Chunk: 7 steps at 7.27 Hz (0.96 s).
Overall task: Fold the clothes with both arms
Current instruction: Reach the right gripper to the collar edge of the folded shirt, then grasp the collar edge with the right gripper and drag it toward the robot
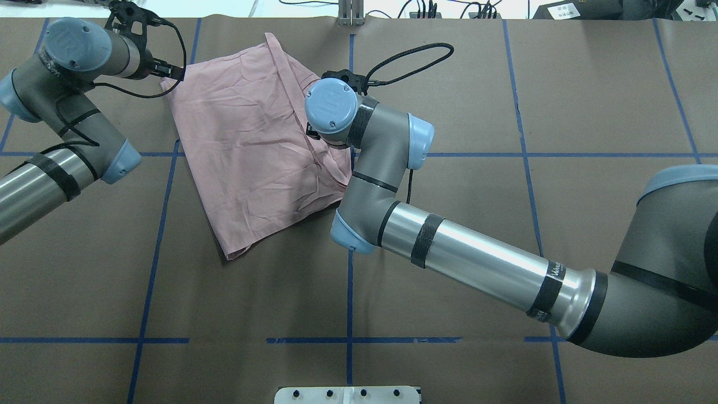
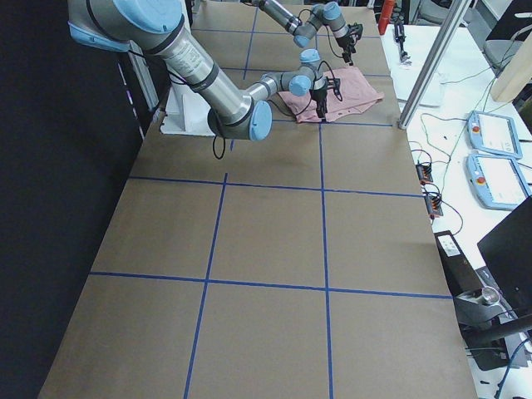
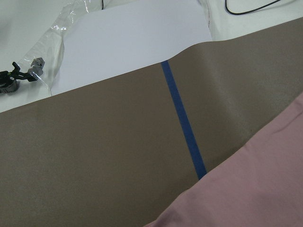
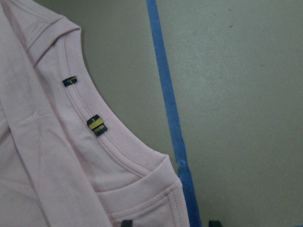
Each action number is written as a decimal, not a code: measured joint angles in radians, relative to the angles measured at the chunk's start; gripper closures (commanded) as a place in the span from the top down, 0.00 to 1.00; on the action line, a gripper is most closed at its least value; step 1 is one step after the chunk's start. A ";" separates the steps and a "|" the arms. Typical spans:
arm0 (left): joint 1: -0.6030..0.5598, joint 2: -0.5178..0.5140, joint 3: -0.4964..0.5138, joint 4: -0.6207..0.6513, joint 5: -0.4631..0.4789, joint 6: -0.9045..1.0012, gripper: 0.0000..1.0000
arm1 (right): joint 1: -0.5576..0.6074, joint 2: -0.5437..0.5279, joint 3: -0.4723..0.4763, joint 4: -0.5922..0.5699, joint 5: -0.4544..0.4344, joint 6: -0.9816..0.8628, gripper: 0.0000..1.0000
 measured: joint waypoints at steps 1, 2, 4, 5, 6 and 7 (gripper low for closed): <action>0.000 0.002 -0.002 0.000 0.000 0.000 1.00 | -0.005 -0.002 0.000 -0.001 -0.004 0.001 0.46; 0.000 0.005 -0.004 0.000 0.000 0.000 1.00 | -0.007 -0.003 0.000 -0.001 -0.007 0.003 0.00; 0.000 0.007 -0.007 0.000 0.001 -0.001 1.00 | -0.012 -0.004 0.000 -0.001 -0.020 0.028 0.00; 0.000 0.008 -0.010 0.000 0.001 -0.002 1.00 | -0.013 -0.004 0.000 -0.001 -0.030 0.037 0.00; 0.000 0.011 -0.017 0.000 0.001 -0.002 1.00 | -0.014 -0.005 0.003 -0.002 -0.035 0.038 0.00; 0.000 0.019 -0.030 -0.001 0.001 -0.002 1.00 | -0.012 -0.005 0.017 -0.012 -0.038 0.032 0.00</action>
